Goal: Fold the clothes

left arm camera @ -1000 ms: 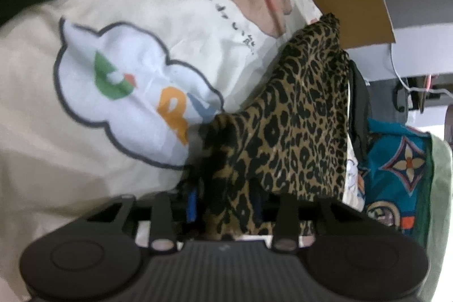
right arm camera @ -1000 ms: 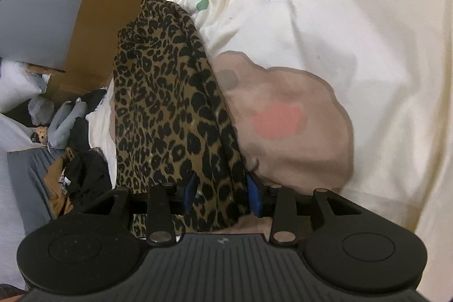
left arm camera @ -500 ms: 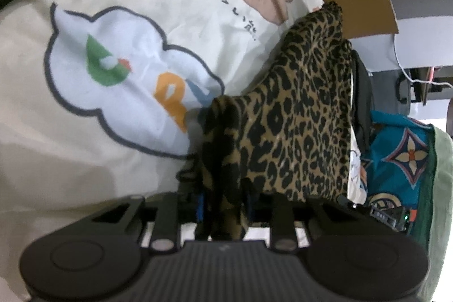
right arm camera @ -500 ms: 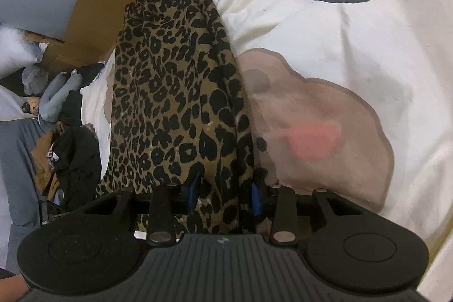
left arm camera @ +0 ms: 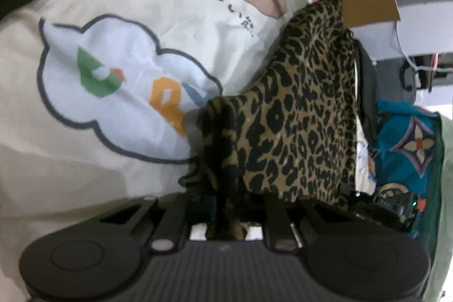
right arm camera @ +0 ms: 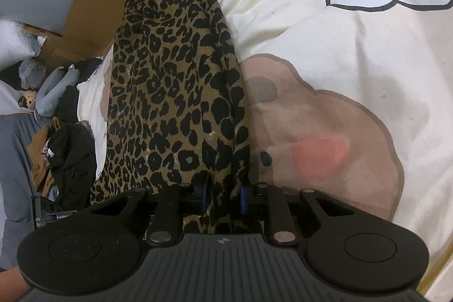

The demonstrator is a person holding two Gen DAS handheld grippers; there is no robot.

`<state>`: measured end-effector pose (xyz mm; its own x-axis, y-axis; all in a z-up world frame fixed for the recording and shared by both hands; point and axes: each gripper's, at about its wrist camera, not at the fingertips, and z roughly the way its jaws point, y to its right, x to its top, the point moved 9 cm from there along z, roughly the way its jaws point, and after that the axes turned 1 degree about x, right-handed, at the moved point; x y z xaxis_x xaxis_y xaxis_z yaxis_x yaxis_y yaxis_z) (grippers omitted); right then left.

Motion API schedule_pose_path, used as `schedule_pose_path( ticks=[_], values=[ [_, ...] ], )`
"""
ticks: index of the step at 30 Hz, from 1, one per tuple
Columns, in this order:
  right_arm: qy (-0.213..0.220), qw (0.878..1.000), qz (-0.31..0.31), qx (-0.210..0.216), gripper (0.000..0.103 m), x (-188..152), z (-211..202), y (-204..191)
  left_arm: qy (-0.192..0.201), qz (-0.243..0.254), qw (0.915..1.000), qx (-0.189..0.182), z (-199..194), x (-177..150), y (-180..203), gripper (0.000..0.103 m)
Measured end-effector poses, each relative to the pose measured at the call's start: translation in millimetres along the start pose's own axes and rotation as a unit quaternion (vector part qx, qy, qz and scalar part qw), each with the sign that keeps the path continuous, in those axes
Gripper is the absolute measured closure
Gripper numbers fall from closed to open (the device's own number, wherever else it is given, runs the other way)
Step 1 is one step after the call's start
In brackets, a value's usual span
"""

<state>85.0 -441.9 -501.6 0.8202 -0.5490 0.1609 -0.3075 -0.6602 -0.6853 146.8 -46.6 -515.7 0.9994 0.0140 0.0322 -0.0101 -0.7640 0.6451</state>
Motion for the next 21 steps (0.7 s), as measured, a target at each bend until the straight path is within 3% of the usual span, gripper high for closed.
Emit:
schedule_pose_path(
  ticks=[8,9,11,21],
  values=[
    [-0.004,1.000,0.009,0.006,0.082,-2,0,5,0.002,-0.010,0.9999,-0.003,2,0,0,0.092],
    [-0.005,1.000,0.008,0.006,0.094,-3,0,5,0.002,-0.007,1.0000,-0.001,2,-1,1,0.092],
    [-0.007,1.000,0.012,0.004,0.100,-4,-1,6,0.001,0.001,1.0000,0.006,-1,-1,4,0.093],
    [0.006,0.999,0.031,0.007,0.101,-8,-12,4,-0.008,0.025,0.9997,0.002,-26,-3,26,0.094]
  ],
)
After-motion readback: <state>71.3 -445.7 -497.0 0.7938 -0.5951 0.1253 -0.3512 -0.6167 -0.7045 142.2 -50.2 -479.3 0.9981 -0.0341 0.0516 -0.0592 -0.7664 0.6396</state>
